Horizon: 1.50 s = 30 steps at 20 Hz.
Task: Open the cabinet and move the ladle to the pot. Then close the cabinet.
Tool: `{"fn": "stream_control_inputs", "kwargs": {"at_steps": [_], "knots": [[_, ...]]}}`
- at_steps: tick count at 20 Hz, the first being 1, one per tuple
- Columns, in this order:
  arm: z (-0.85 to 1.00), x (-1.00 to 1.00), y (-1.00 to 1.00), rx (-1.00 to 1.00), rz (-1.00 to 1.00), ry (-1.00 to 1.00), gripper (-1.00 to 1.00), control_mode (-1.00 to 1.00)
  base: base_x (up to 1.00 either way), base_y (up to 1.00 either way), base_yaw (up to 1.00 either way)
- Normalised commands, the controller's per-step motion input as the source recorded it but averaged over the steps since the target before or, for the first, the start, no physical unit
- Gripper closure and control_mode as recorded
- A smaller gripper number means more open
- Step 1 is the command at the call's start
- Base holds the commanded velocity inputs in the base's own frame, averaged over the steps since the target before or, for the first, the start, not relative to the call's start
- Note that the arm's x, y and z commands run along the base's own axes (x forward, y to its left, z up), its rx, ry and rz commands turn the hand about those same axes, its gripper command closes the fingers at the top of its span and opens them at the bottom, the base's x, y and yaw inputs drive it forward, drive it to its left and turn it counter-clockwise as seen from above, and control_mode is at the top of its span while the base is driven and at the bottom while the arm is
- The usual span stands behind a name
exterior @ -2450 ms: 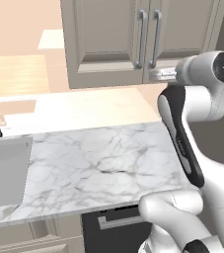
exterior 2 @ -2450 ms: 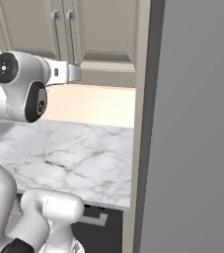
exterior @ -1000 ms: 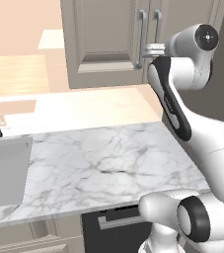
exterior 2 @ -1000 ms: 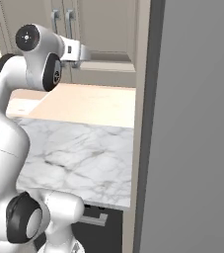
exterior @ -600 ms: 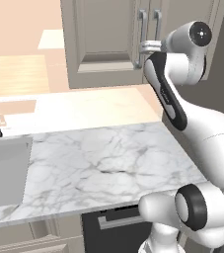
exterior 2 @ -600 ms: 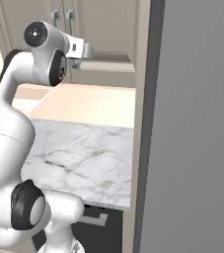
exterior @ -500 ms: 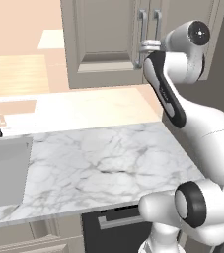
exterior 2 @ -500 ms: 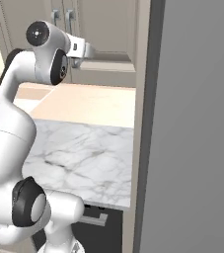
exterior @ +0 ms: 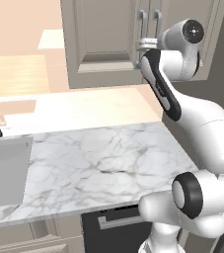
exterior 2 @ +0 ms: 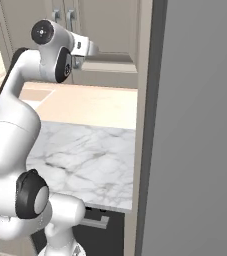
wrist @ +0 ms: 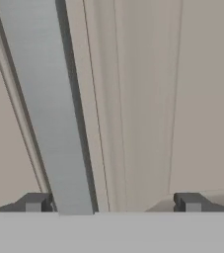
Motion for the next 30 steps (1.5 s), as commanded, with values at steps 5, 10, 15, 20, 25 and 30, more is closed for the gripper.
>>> {"fn": "stream_control_inputs", "kwargs": {"at_steps": [5,10,15,20,25,30], "knots": [[0.0,0.27,0.0,0.0,-0.07,0.0,-1.0,-1.0,0.0,0.0,0.0],[0.0,0.19,-0.08,0.0,-0.07,0.0,1.0,-1.0,0.0,0.0,0.0],[0.0,0.06,-0.48,0.03,-0.03,0.02,1.0,-1.0,0.0,0.0,0.0],[0.0,-0.2,-0.93,0.04,0.0,-0.01,1.0,-1.0,0.0,0.0,0.0],[0.0,-0.56,-1.0,0.03,-0.02,-0.06,1.0,-1.0,0.0,0.0,0.0],[0.0,-0.81,-1.0,0.01,-0.06,-0.07,1.0,-1.0,0.0,0.0,0.0]]}}
